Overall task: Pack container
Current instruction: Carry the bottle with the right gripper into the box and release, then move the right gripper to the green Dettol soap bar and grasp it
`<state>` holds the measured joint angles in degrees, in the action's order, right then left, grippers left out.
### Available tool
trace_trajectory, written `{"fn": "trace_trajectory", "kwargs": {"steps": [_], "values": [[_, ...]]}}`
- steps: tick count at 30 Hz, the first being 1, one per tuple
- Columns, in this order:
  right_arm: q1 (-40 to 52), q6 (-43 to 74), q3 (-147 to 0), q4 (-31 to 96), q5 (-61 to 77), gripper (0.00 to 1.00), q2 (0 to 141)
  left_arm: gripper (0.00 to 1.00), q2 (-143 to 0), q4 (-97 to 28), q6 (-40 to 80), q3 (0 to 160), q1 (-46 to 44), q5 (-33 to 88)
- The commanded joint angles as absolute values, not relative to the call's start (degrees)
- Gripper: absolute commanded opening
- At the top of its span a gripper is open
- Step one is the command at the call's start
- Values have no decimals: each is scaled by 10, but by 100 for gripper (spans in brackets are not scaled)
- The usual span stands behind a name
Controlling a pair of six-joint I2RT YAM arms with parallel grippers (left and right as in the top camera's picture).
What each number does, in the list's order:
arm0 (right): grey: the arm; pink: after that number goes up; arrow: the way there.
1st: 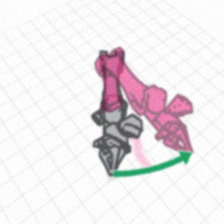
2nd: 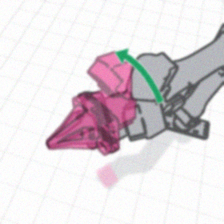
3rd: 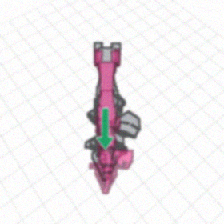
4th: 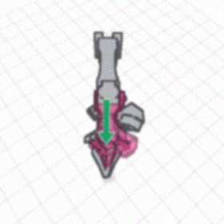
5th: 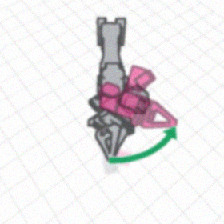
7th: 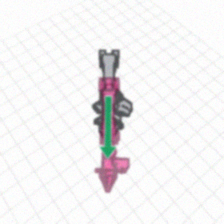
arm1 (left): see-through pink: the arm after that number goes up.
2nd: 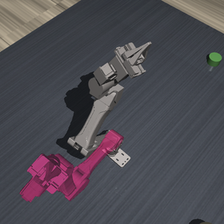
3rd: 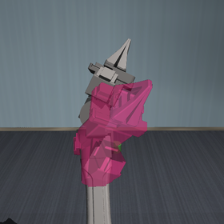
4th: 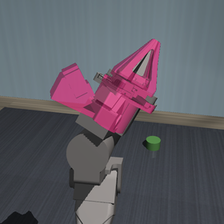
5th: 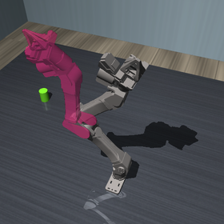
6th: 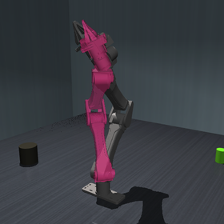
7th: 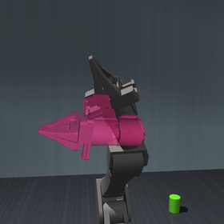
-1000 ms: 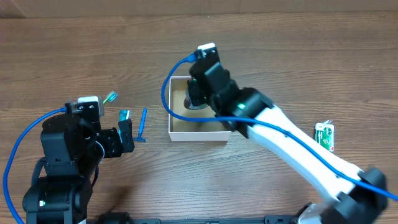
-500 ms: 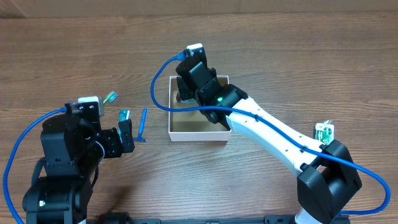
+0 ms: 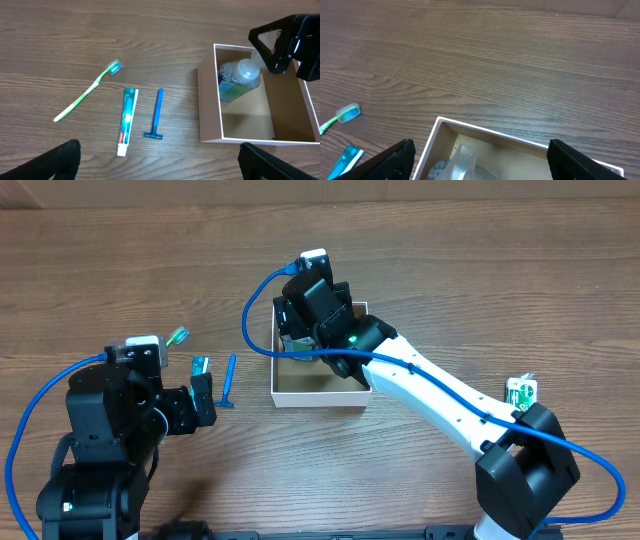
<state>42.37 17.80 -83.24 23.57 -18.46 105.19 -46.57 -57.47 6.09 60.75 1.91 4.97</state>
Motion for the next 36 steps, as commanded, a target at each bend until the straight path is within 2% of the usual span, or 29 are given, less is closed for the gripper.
{"fn": "trace_trajectory", "kwargs": {"steps": [1, 4, 11, 14, 18, 21, 29, 36], "values": [[420, 178, -848, 234, -194, 89, 1056, 100, -465, -574, 69, 621, 22, 56], [420, 178, -848, 237, -194, 100, 1053, 100, -465, -574, 69, 621, 22, 56], [409, 160, -850, 246, -211, 100, 958, 100, -465, -574, 69, 621, 22, 56], [373, 206, -851, 273, -233, 100, 899, 100, -465, -574, 69, 621, 22, 56], [268, 341, -850, 392, -235, 100, 844, 100, -465, -574, 69, 621, 22, 56], [155, 443, -850, 511, -213, 100, 838, 100, -465, -574, 69, 621, 22, 56], [-79, 452, -816, 631, -103, 100, 896, 100, -465, -568, 69, 621, 22, 56], [-152, 453, -746, 626, -102, 100, 941, 100, -465, -567, 62, 621, 22, 54]]}}
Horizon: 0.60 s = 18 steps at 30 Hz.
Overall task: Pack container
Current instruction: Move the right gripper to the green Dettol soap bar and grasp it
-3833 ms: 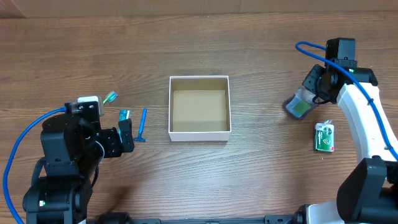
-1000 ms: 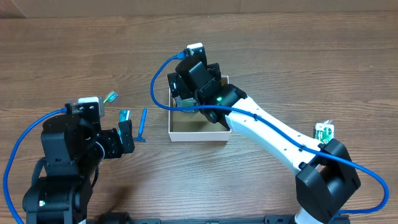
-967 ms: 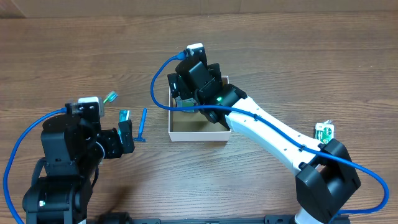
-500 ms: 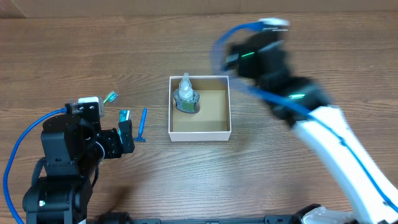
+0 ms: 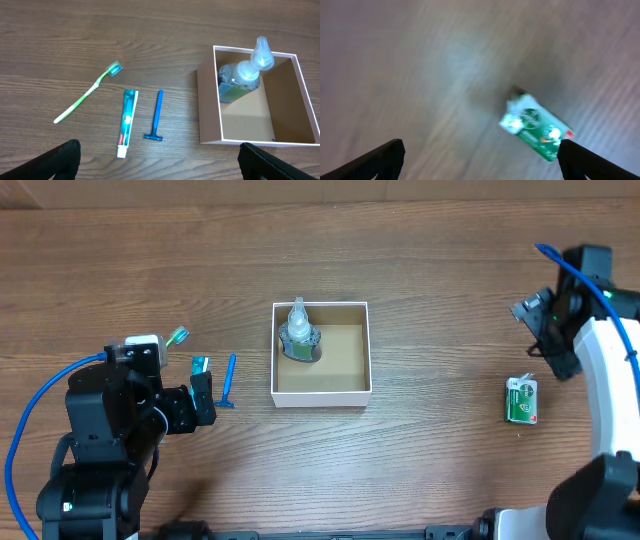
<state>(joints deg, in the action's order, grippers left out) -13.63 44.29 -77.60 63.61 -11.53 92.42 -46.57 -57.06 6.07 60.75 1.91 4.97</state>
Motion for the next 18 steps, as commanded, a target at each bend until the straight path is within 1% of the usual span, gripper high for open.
{"fn": "trace_trajectory", "kwargs": {"steps": [1, 10, 15, 18], "values": [[-155, 453, -735, 617, -102, 100, 945, 100, -465, -567, 60, 621, 22, 54], [-165, 445, -608, 491, -102, 100, 972, 100, -465, -568, 80, 621, 22, 57], [-165, 349, -560, 404, -111, 100, 981, 100, -465, -568, 79, 621, 22, 56], [-165, 325, -554, 391, -141, 100, 981, 100, -465, -567, 77, 621, 22, 53]]}}
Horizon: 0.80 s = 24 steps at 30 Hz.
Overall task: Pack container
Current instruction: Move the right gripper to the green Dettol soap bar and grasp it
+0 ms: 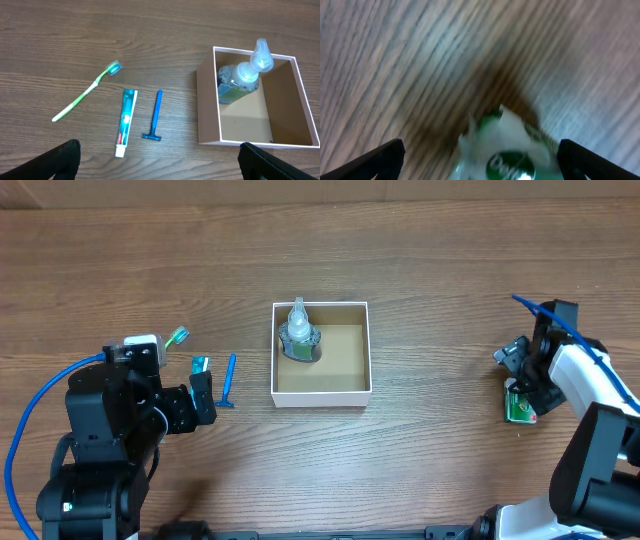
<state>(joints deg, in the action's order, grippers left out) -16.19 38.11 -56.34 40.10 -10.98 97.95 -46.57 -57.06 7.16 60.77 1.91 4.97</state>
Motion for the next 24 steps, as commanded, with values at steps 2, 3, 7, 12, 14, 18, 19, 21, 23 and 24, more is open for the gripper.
{"fn": "trace_trajectory", "kwargs": {"steps": [2, 3, 7, 12, 14, 18, 19, 21, 23, 24], "values": [[-165, 325, -554, 390, -162, 100, 981, 100, -465, -567, 77, 621, 22, 49], [-166, 324, -554, 390, -165, 100, 981, 100, -465, -568, 77, 621, 22, 48], [-166, 295, -554, 399, -157, 100, 981, 100, -465, -568, 77, 621, 22, 43], [-166, 295, -553, 434, -143, 100, 981, 100, -465, -578, 77, 621, 22, 43], [-166, 295, -553, 452, -131, 100, 981, 100, -465, -579, 77, 621, 22, 43], [-166, 295, -553, 495, -127, 100, 981, 100, -465, -579, 77, 621, 22, 43], [-166, 291, -553, 505, -127, 100, 981, 100, -465, -579, 77, 621, 22, 43], [-166, 273, -553, 517, -118, 100, 981, 100, -465, -579, 77, 621, 22, 43], [-166, 246, -553, 520, -107, 100, 981, 100, -465, -579, 77, 621, 22, 43], [-166, 231, -553, 518, -101, 100, 981, 100, -465, -579, 77, 621, 22, 43]]}}
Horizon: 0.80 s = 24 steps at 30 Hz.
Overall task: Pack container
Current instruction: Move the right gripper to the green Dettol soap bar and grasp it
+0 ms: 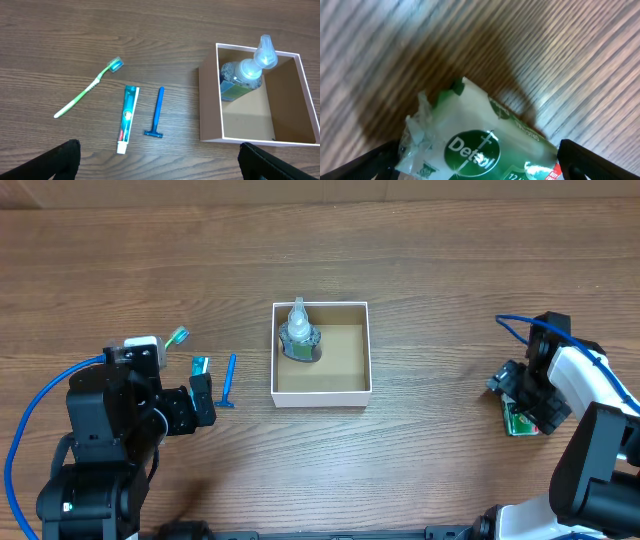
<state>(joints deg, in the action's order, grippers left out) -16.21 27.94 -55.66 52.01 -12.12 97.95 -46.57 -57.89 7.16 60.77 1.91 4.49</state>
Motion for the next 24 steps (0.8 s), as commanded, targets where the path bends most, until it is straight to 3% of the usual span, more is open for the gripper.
{"fn": "trace_trajectory", "kwargs": {"steps": [1, 7, 17, 20, 23, 24], "values": [[-166, 221, -553, 516, -100, 100, 981, 100, -465, -578, 77, 621, 22, 43], [-166, 133, -553, 500, -60, 100, 981, 100, -465, -575, 77, 621, 22, 43], [-166, 126, -553, 536, -59, 100, 981, 100, -465, -574, 79, 621, 22, 43], [-166, 126, -553, 527, -59, 89, 981, 100, -465, -574, 79, 621, 22, 43], [-166, 126, -553, 528, -59, 58, 981, 100, -465, -574, 79, 621, 22, 43], [-166, 126, -553, 529, -59, 53, 981, 100, -465, -574, 79, 621, 22, 43]]}}
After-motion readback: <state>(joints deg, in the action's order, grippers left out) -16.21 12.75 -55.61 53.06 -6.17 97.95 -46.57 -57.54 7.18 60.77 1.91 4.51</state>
